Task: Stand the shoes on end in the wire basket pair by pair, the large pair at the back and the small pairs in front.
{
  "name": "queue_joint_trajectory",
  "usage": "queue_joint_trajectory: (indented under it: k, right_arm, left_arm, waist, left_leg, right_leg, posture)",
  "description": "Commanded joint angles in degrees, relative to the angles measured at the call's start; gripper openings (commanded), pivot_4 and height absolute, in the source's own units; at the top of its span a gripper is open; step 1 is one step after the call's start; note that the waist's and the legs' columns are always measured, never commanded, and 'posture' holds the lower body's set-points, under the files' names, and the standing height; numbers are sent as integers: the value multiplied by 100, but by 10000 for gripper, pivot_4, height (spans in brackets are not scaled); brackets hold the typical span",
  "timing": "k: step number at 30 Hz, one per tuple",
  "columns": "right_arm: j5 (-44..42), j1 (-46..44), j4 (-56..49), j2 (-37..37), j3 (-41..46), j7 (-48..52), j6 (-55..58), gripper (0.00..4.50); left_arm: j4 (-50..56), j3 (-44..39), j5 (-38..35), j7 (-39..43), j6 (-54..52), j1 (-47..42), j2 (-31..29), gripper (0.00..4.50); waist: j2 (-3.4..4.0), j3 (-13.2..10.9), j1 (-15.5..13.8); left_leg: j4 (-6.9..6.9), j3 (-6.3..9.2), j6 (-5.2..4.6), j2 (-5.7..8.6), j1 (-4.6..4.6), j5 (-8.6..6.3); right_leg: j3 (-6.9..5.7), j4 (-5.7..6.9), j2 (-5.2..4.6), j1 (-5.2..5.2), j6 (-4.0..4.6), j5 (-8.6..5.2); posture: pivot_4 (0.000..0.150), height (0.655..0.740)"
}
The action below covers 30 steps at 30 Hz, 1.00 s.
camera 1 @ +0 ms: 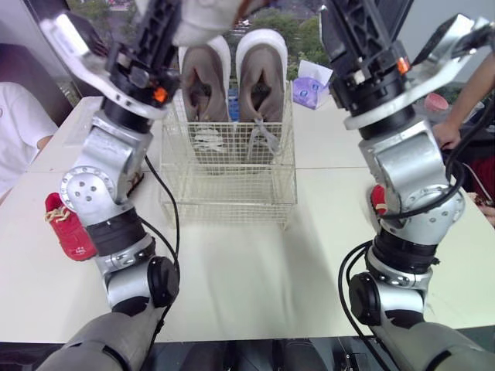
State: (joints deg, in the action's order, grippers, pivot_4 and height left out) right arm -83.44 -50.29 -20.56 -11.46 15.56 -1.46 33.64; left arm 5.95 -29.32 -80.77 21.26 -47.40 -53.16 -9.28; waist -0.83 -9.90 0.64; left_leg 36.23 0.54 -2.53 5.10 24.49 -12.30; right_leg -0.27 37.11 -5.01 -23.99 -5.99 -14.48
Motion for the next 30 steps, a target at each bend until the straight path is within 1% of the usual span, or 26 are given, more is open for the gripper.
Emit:
queue_joint_trajectory:
  k: [1,4,7,10,13,14,15,16,17,18,20,21,23,24,26,27,30]
  right_arm:
    - [-126,-178,-112,-16,-58,-30,-69,44533]
    - [3,-169,-85,-8,-119,-10,-126,44533]
    - [202,-189,-50,18,-145,-17,-254,44533]
    - [323,-159,-65,27,-177,-20,-329,36400]
    - [343,-122,-129,33,-186,-17,-330,22392]
    - [340,-116,-146,29,-183,-16,-322,18173]
    - [333,-112,-159,23,-180,-13,-313,15118]
    - [313,-107,-174,13,-179,-13,-292,12808]
    - [269,-110,-182,-4,-177,-7,-261,11712]
    - [237,-114,-187,-16,-176,-4,-240,11712]
    - [221,-149,-151,-70,-168,54,-204,11656]
    - [219,-171,-117,-92,-154,80,-196,11656]
    - [177,-242,-4,-164,-102,177,-179,11656]
    - [181,-317,117,-253,-52,297,-160,11656]
    - [306,-530,502,-594,68,754,-77,11656]
    - [445,-636,723,-836,93,1086,-19,11656]
    - [1192,-884,1408,-1720,-69,2375,59,11656]
  left_arm:
    - [147,217,-173,104,60,57,-161,2859]
    - [127,389,-202,160,60,153,-199,2859]
    - [114,615,-64,307,23,331,-268,2859]
    - [35,694,-17,363,124,395,-308,2859]
    - [37,724,-37,374,178,424,-343,2859]
    - [37,732,-42,375,183,436,-362,2859]
    - [38,744,-40,374,183,451,-387,2859]
    - [67,759,-15,389,174,504,-437,2859]
    - [182,833,203,429,172,671,-577,2859]
    - [267,895,361,459,181,794,-684,2859]
    - [467,955,484,436,171,1071,-868,13334]
    - [572,959,471,376,166,1174,-926,17168]
    - [942,906,336,100,158,1437,-1031,27242]
    - [1240,864,219,-147,156,1634,-1076,31866]
    - [1859,829,67,-768,177,2103,-1132,43614]
    - [2101,810,-122,-1063,161,2371,-1167,44753]
    - [2691,708,-331,-1391,130,3336,-1446,44753]
  waist:
    - [0,0,5]
    - [0,0,2]
    - [0,0,-1]
    - [0,0,2]
    - [0,0,5]
    - [0,0,5]
    - [0,0,5]
    - [0,0,3]
    - [0,0,6]
    - [0,0,10]
    - [3,0,27]
    - [3,-1,21]
    - [3,-1,17]
    - [3,0,17]
    - [5,-2,17]
    - [6,-2,9]
    - [6,-3,-4]
  left_leg:
    - [0,0,0,0,0,0]
    - [-1,0,0,-1,0,0]
    - [-1,0,0,0,0,0]
    - [-1,0,0,0,0,0]
    - [-3,0,0,-1,0,0]
    - [-4,0,0,-1,0,0]
    - [-4,0,0,-1,0,0]
    - [-4,0,0,-1,0,0]
    - [-4,0,0,-1,0,0]
    - [-4,0,0,-1,0,0]
    - [-9,0,0,-1,0,0]
    - [-11,0,0,-1,0,0]
    - [-12,0,1,-3,0,0]
    - [-11,0,1,-3,1,0]
    - [-10,0,0,-3,1,-1]
    - [-10,0,-2,-2,1,-2]
    - [-10,0,-7,-1,1,-6]
  right_leg:
    - [0,0,0,0,0,0]
    - [0,0,1,-2,1,0]
    - [0,-1,0,0,1,0]
    - [0,-1,0,-1,1,-1]
    - [0,-1,0,-3,1,-1]
    - [0,-2,0,-3,2,-1]
    - [0,-2,0,-3,2,-1]
    - [1,-2,0,-3,2,-1]
    - [0,-2,0,-2,2,-1]
    - [1,-3,0,-2,2,-1]
    - [1,-3,0,-5,2,-1]
    - [2,-2,0,-7,3,-2]
    - [2,-3,0,-8,4,-2]
    - [2,-3,-1,-8,4,-2]
    - [2,-7,-3,-7,4,-2]
    - [3,-9,-4,-6,4,-2]
    - [2,-17,-6,-1,5,-3]
  posture:
    - [1500,7358]
    - [1500,7358]
    - [1500,7358]
    - [1500,7358]
    - [1500,7358]
    - [1500,7358]
    - [1500,7358]
    - [1500,7358]
    - [1500,7358]
    - [1500,7358]
    - [1500,7358]
    - [1500,7358]
    - [1500,7358]
    - [1500,7358]
    - [1500,7358]
    - [1500,7358]
    - [1500,7358]
